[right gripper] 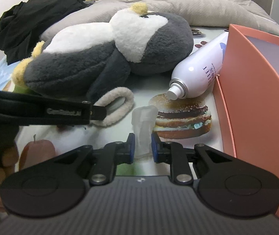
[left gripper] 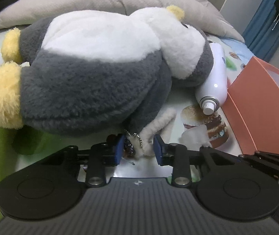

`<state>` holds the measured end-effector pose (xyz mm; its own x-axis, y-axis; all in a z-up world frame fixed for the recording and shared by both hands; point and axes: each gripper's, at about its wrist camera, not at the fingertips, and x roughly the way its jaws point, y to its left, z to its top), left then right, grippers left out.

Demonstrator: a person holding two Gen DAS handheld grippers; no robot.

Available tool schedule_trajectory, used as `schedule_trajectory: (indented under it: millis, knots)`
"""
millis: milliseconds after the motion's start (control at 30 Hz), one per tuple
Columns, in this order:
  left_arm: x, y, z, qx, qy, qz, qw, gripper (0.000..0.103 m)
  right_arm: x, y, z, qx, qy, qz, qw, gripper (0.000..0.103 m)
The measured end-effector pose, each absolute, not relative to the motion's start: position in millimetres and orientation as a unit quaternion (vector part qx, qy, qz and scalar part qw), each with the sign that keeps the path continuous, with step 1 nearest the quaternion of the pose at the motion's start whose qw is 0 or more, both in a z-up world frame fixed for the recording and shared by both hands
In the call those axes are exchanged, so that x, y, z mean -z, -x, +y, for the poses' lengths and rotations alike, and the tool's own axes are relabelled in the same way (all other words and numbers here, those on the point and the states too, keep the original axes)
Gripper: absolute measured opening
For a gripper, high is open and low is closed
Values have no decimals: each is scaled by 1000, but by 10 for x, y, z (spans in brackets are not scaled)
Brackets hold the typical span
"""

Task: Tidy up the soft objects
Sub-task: 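Grasp the clear cup with the right gripper while the left grasps the hair tie, then lift the clear cup and hair tie and carry them over the pink box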

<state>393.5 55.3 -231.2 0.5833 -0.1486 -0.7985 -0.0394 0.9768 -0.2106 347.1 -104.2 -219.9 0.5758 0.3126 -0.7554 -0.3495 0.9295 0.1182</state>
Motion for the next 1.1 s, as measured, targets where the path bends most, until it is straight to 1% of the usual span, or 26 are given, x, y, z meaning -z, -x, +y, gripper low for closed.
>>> schedule_trajectory:
  millis: [67,167,533,933,1100]
  knots:
    - [2306,-3929,540,25,100,458,883,26,2195,-3450,-1043,-188,23,422,887,21]
    - [2286,-3891,542,24,105,461,881,24,2187,-3413,-1042,-187,26,423,886,21]
    - [1998,-3489,673,7,118,449,886,24,1999,-3158,-1086,-191,25,426,884,21]
    - [1729,-2766,698,-7,136,437,889,24,1657,-2617,-1159,-192,44,412,890,21]
    - [1633,-2438,648,-9,142,432,891,24,1553,-2370,-1200,-198,30,411,889,21]
